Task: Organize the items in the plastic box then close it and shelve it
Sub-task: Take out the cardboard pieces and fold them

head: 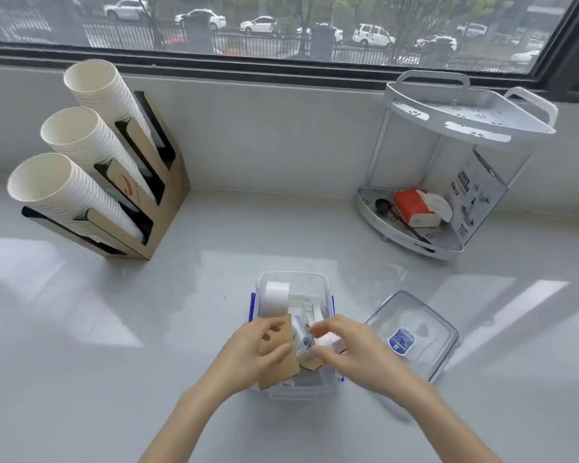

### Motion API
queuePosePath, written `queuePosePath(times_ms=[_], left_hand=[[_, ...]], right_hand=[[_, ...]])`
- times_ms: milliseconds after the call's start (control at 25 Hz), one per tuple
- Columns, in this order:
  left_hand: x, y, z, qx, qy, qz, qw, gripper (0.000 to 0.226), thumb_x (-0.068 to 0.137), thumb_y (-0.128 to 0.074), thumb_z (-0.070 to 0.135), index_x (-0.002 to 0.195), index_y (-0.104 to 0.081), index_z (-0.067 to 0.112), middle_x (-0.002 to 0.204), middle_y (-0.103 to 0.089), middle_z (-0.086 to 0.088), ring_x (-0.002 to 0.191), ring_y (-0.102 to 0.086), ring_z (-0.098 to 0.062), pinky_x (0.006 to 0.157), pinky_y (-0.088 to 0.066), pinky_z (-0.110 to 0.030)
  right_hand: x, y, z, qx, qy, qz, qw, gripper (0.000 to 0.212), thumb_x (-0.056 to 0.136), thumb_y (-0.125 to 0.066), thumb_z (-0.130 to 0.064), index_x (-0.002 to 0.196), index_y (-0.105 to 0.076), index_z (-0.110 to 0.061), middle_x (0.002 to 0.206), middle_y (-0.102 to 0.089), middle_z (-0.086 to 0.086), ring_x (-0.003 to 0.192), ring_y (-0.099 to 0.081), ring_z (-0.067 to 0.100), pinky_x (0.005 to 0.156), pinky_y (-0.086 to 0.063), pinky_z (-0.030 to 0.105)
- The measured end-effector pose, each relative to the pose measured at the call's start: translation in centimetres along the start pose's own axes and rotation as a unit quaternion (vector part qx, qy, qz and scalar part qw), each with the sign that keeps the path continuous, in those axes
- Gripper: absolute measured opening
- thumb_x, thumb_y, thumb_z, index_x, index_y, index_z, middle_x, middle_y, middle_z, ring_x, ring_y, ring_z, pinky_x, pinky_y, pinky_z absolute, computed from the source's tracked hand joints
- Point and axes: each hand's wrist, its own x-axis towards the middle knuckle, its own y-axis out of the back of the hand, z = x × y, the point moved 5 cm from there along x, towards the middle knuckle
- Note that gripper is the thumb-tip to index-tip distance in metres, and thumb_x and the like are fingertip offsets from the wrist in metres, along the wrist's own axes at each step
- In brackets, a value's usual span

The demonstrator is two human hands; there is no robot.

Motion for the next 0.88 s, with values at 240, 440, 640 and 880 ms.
queuePosePath(times_ms=[240, 440, 640, 880], left_hand=[[-1.1, -1.9, -0.5, 0.137, -0.045, -0.052, 0.988, 0.067, 0.071, -0.058, 0.058, 0.129, -0.037, 0.031, 0.131, -0.04, 0.015, 0.119, -0.032, -0.006, 0.1, -0.027, -0.02], [-1.4, -2.2, -0.8, 0.169, -0.065, -0.037, 0.983, 0.06, 0.076, -0.055, 0.049, 0.13, -0.034, 0.033, 0.136, -0.035, 0.016, 0.123, -0.029, -0.007, 0.1, -0.024, -0.022], [-1.7, -1.9, -0.7, 0.139, -0.066, 0.004, 0.988, 0.046, 0.083, -0.05, 0.04, 0.127, -0.041, 0.027, 0.133, -0.044, 0.013, 0.12, -0.039, -0.007, 0.099, -0.029, -0.019], [-2.2, 0.9, 0.5, 0.044, -0.05, 0.131, 0.989, 0.03, 0.091, -0.043, 0.023, 0.118, -0.056, 0.026, 0.106, -0.064, 0.014, 0.092, -0.057, -0.006, 0.076, -0.037, -0.005]], right_hand=[[-0.2, -1.9, 0.4, -0.131, 0.044, -0.083, 0.987, 0.043, 0.079, -0.06, -0.045, 0.118, -0.055, -0.028, 0.124, -0.049, -0.006, 0.119, -0.037, 0.01, 0.1, -0.028, 0.02], [-0.7, -2.1, 0.5, -0.133, 0.054, -0.07, 0.987, 0.03, 0.081, -0.056, -0.025, 0.111, -0.057, -0.026, 0.121, -0.05, -0.004, 0.116, -0.041, 0.013, 0.099, -0.03, 0.021], [-0.8, -0.4, 0.0, -0.072, 0.044, 0.04, 0.996, 0.017, 0.085, -0.057, -0.017, 0.096, -0.07, -0.021, 0.102, -0.064, -0.002, 0.097, -0.058, 0.014, 0.089, -0.04, 0.021], [-0.8, 2.2, -0.7, 0.039, 0.018, 0.149, 0.988, 0.018, 0.083, -0.061, -0.007, 0.09, -0.073, -0.018, 0.087, -0.068, -0.003, 0.077, -0.059, 0.004, 0.069, -0.041, 0.004]])
